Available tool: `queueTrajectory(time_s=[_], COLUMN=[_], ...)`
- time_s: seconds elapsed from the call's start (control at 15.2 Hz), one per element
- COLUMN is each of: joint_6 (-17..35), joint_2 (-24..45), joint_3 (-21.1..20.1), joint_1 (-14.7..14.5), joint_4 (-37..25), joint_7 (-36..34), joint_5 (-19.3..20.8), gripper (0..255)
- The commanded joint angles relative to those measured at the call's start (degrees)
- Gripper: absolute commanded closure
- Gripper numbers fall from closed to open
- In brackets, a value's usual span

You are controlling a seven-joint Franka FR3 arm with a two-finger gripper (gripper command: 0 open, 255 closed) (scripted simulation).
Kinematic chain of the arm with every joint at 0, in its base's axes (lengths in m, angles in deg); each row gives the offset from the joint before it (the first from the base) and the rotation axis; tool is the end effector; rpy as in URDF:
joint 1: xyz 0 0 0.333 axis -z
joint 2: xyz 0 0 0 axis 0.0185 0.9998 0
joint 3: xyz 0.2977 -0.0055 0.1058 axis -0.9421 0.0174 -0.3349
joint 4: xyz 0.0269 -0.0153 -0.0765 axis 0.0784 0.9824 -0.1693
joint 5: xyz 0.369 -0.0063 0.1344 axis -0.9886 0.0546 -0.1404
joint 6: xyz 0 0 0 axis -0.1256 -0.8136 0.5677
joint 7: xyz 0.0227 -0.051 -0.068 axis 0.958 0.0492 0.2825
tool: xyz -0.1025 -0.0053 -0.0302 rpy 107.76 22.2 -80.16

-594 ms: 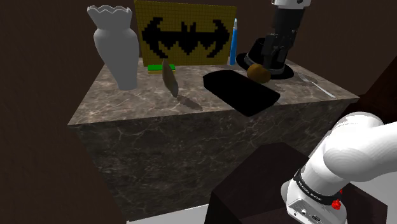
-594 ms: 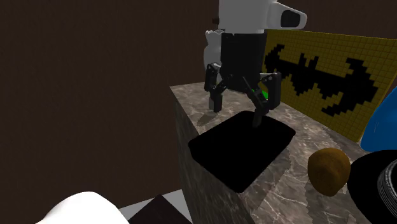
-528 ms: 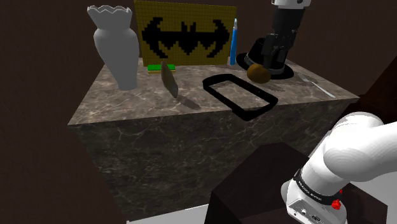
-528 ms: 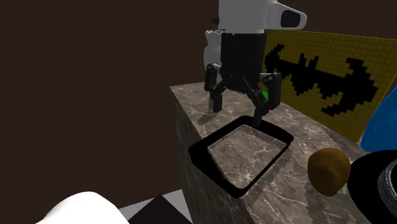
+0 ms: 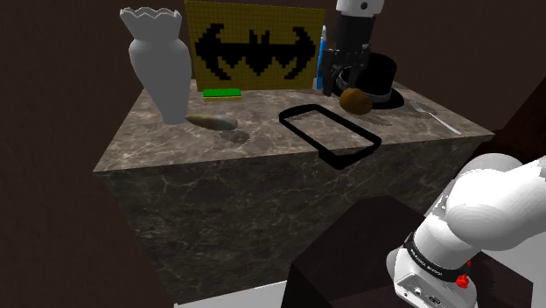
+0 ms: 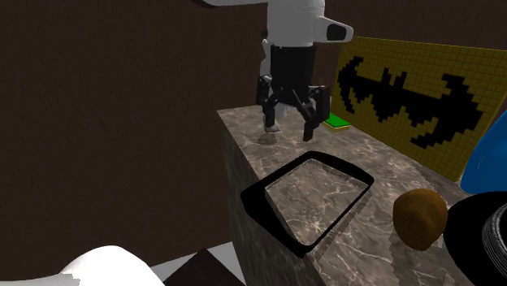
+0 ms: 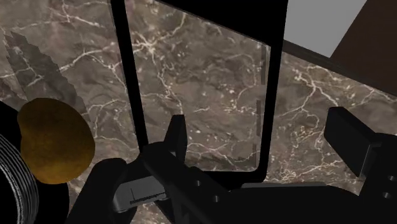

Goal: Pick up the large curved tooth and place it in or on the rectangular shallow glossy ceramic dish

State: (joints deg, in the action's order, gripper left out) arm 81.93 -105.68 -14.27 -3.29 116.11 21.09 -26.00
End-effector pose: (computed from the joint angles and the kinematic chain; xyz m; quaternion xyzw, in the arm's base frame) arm 0.3572 0.0459 0.5959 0.9993 -0.0352 -0.0021 0.0126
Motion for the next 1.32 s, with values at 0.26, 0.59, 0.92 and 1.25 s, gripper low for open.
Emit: queueTrajectory(time_s=[0.26, 0.59, 0.92, 1.25], joint_6=[6.02, 9.68, 11.99, 13.37], joint_2=[9.3, 18.06, 27.61, 35.62], joint_3=[-4.86, -8.45, -11.54, -13.39], joint_1=[-0.97, -1.46, -2.19, -3.28], joint_4=[-5.26, -11.99, -20.67, -28.19], joint_7=[-7.29, -13.15, -19.19, -23.9], joint_5=[-2.17, -2.1, -0.31, 2.2], gripper=[0, 0, 0, 0])
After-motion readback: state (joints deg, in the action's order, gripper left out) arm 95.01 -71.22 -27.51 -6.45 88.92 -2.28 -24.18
